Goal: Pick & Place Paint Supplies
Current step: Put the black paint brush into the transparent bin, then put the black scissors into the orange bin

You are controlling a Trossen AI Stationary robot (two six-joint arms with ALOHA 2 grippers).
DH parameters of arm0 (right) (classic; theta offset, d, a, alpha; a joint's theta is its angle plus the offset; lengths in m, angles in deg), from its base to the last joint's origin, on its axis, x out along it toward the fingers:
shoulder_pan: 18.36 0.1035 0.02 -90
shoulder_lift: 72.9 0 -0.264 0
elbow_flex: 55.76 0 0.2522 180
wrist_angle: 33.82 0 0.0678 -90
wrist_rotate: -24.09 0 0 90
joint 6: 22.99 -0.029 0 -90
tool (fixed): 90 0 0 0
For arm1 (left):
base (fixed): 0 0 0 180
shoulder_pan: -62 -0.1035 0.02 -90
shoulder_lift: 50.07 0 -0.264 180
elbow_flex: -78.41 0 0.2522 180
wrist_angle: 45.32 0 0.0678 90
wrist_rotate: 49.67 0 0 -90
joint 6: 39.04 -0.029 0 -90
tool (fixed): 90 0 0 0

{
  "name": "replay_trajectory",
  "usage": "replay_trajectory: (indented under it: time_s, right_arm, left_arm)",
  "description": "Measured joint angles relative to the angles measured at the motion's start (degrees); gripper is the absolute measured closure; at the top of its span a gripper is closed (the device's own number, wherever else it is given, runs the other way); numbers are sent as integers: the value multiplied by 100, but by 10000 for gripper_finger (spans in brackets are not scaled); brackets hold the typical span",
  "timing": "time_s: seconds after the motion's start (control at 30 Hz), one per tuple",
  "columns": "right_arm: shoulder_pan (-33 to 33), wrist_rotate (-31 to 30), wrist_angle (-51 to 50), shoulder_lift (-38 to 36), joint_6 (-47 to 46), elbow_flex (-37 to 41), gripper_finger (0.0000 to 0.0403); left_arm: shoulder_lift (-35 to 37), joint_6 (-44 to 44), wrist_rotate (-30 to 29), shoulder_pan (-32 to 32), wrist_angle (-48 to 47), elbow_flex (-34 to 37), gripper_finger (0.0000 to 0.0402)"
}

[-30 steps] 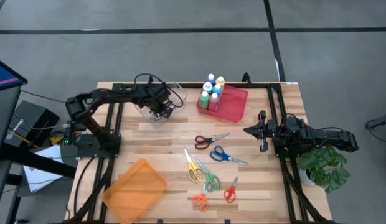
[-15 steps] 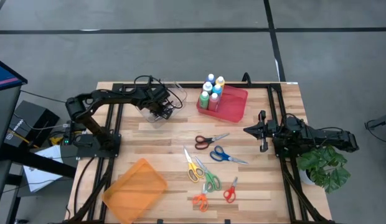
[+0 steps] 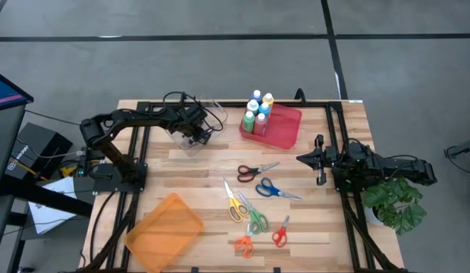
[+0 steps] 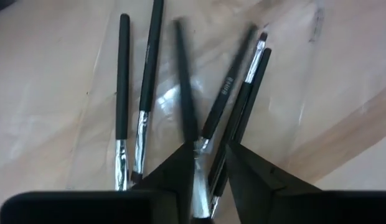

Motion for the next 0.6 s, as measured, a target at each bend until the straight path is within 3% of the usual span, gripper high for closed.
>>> replay_trajectory:
  time_s: [0.33,0.47,0.6]
  right_arm:
    - [0,-2,2,0,0,-1,403]
    - [0,-2,0,0,-1,-1,403]
    - [0,0,1,0,1,-2,403]
  left_arm:
    - [122,15,440,0,413,0,203]
    - [496,22,636,2,577,0,167]
    - [1164,179,854,47,741,0,157]
